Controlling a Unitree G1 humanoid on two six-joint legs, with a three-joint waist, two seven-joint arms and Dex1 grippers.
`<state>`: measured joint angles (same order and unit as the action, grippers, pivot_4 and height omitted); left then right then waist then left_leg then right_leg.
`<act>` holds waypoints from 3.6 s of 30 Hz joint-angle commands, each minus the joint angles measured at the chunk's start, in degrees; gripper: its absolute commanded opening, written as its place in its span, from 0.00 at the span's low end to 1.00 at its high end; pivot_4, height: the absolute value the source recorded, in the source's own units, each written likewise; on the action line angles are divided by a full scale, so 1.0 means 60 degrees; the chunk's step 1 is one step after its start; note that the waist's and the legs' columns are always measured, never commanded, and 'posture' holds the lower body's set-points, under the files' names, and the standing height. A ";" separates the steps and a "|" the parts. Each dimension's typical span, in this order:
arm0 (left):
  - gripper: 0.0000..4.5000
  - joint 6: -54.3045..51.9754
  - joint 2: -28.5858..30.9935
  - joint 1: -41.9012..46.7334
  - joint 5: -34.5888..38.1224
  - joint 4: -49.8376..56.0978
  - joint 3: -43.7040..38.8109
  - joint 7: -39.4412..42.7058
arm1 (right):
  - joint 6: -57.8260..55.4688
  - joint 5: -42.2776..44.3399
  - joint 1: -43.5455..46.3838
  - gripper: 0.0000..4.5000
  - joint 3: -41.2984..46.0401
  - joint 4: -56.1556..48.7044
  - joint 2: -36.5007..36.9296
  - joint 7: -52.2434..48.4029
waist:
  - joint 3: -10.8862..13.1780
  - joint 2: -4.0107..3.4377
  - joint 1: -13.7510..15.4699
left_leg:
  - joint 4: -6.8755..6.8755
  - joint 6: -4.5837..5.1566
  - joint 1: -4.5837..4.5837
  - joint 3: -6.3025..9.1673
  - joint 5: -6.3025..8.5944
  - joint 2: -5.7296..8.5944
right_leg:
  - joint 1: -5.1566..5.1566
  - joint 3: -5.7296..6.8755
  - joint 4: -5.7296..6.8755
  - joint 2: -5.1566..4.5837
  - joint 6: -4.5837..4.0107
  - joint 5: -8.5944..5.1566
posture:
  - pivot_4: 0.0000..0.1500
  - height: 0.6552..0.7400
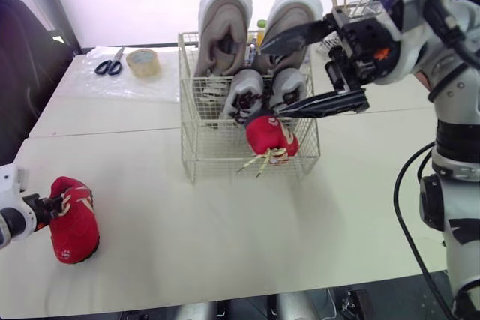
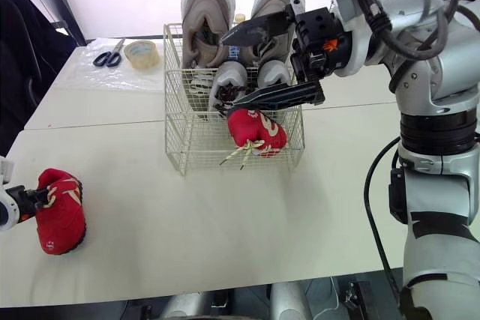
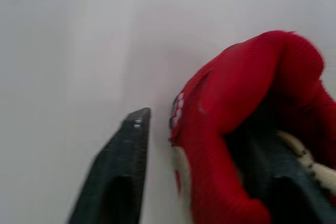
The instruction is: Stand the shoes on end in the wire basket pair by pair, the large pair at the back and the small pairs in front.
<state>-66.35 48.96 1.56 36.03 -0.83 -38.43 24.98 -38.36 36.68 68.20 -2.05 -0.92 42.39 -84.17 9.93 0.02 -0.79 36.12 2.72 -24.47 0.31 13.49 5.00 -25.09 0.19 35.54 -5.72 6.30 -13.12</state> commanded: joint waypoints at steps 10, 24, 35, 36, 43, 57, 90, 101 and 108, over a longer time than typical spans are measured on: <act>0.01 0.0667 -0.0466 0.2543 0.1229 0.2914 -0.1043 -0.0497 | 0.0579 -0.0340 0.0290 1.00 0.0067 0.0457 0.0116 -0.0155 | -0.0007 0.0084 0.0040 | 0.0023 -0.0004 -0.0005 0.0001 -0.0003 0.0003 | 0.0012 0.0003 0.0016 -0.0003 0.0002 0.0001 | 1.00 1.00; 0.01 0.2971 -0.3754 0.6508 0.3260 0.6012 0.1588 -0.2958 | 0.0700 -0.0661 0.0521 1.00 -0.0186 0.0804 -0.0024 -0.0099 | -0.0003 0.0092 -0.0007 | 0.0035 -0.0064 -0.0002 -0.0001 -0.0044 0.0005 | 0.0044 0.0009 0.0031 0.0014 0.0009 0.0005 | 1.00 1.00; 0.01 0.6085 -0.4431 0.4456 -0.0034 0.6129 0.4298 -0.2292 | 0.0734 -0.0782 0.0801 1.00 -0.0262 0.0867 -0.0334 -0.0030 | -0.0002 0.0094 0.0070 | 0.0118 -0.0007 -0.0002 0.0004 -0.0009 0.0006 | 0.0068 0.0006 0.0072 0.0014 0.0004 0.0002 | 1.00 1.00; 0.01 0.6441 -0.4608 0.4317 -0.0309 0.6016 0.4465 -0.2288 | 0.0705 -0.0775 0.0779 1.00 -0.0256 0.0813 -0.0320 -0.0020 | -0.0002 0.0093 0.0066 | 0.0129 0.0000 -0.0002 0.0003 -0.0004 0.0006 | 0.0072 0.0006 0.0073 0.0014 0.0004 0.0002 | 1.00 1.00; 0.01 0.8910 -0.5531 0.4136 -0.2235 0.4650 0.5514 -0.1976 | 0.0395 -0.0679 0.0599 1.00 -0.0134 0.0337 -0.0183 0.0221 | -0.0002 0.0093 0.0181 | 0.0149 0.0015 -0.0005 0.0003 0.0005 0.0007 | 0.0077 0.0006 0.0072 0.0010 0.0004 0.0003 | 1.00 1.00; 0.01 1.3145 -0.6884 0.3888 -0.4960 0.1651 0.7278 -0.1474 | 0.0058 -0.0433 0.0174 1.00 0.0168 -0.0264 0.0372 0.0490 | -0.0006 0.0092 0.0483 | 0.0173 0.0029 -0.0004 0.0003 0.0013 0.0009 | 0.0093 0.0008 0.0069 -0.0001 0.0004 0.0003 | 1.00 1.00; 0.34 1.4356 -0.7741 0.2175 -0.5930 -0.0055 0.7994 -0.1670 | 0.0179 -0.0527 0.0134 1.00 0.0018 -0.0275 0.0278 0.0649 | -0.0022 0.0080 0.0519 | 0.0179 0.0039 0.0000 0.0004 0.0018 0.0007 | 0.0107 0.0013 0.0056 -0.0006 -0.0021 -0.0011 | 1.00 1.00; 1.00 1.3222 -0.6782 0.2286 -0.5346 0.1530 0.7509 -0.0952 | 0.0288 -0.0577 0.0172 1.00 -0.0033 -0.0228 0.0229 0.0667 | -0.0023 0.0077 0.0507 | 0.0168 0.0041 -0.0002 0.0004 0.0019 0.0005 | 0.0105 0.0017 0.0045 -0.0010 -0.0030 -0.0016 | 1.00 1.00; 1.00 1.0589 -0.4737 0.2555 -0.4331 0.3322 0.7295 0.0678 | 0.0470 -0.0640 0.0123 1.00 -0.0015 -0.0181 0.0221 0.0649 | -0.0017 0.0073 0.0459 | 0.0149 0.0041 -0.0008 0.0003 0.0019 0.0001 | 0.0088 0.0016 0.0042 -0.0004 -0.0030 -0.0016 | 1.00 1.00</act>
<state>1.22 18.68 16.49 8.33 15.68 6.79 26.35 -36.54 32.72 67.76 -3.12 -1.39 43.59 -80.29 9.83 0.47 1.97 37.00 2.96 -24.52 0.33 13.60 4.99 -24.58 0.29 35.79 -5.72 6.12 -13.22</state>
